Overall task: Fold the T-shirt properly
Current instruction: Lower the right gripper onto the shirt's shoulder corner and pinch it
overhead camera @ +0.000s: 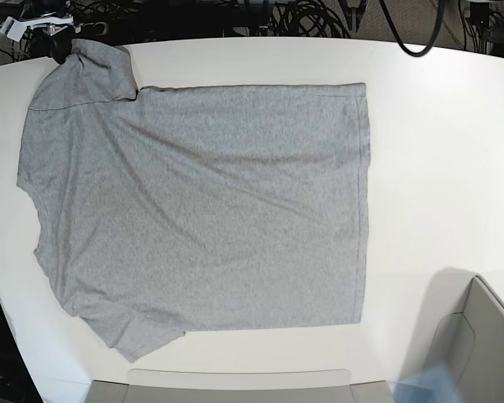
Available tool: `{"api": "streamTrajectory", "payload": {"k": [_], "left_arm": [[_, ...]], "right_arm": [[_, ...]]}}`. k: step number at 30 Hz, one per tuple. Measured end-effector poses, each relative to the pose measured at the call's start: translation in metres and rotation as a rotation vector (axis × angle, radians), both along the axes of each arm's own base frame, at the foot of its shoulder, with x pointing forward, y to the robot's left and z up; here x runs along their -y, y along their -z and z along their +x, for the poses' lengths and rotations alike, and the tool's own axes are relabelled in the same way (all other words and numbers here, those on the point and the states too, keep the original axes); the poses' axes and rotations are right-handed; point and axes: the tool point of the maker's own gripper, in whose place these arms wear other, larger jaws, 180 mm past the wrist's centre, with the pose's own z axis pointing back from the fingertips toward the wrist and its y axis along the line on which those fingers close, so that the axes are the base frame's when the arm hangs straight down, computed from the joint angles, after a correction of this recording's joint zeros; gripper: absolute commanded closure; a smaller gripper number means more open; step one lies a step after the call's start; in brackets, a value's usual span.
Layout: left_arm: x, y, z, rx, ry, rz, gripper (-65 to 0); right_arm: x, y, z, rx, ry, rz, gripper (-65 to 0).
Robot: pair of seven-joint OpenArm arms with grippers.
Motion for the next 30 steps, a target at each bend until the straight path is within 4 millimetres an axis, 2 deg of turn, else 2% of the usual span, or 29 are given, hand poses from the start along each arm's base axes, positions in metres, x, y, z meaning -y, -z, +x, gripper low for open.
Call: {"api": "streamTrajectory", "payload": {"k": [5, 8, 13, 16, 21, 25, 30], "left_arm": [[0.000, 0.000, -0.001, -0.003, 0.000, 0.000, -0.4], [0.000, 0.000, -0.001, -0.003, -0.001, 0.000, -0.4], [-0.001, 0.000, -0.011, -0.028, -0.005, 0.000, -0.4], [-0.003, -0.009, -0.018, -0.027, -0.005, 0.008, -0.4], [-0.019, -0.027, -0.020, 0.003, -0.035, 0.057, -0.4], [-0.027, -0.032, -0.016, 0.022, -0.048, 0.079, -0.4], [-0.026, -0.033, -0.018, 0.018, -0.046, 0.078, -1.2]], "right_arm": [[0.005, 0.001, 0.012, 0.024, 0.003, -0.013, -23.7], [0.009, 0.008, 0.016, 0.004, -0.006, -0.022, -23.7], [-0.002, 0.012, 0.042, -0.007, -0.055, 0.029, -23.7], [-0.005, 0.013, 0.042, -0.008, -0.061, 0.039, -23.7], [-0.005, 0.012, 0.041, -0.005, -0.059, 0.041, -23.7], [-0.005, 0.013, 0.041, -0.006, -0.059, 0.042, -23.7], [-0.005, 0.013, 0.041, -0.006, -0.060, 0.042, -23.7]]}}
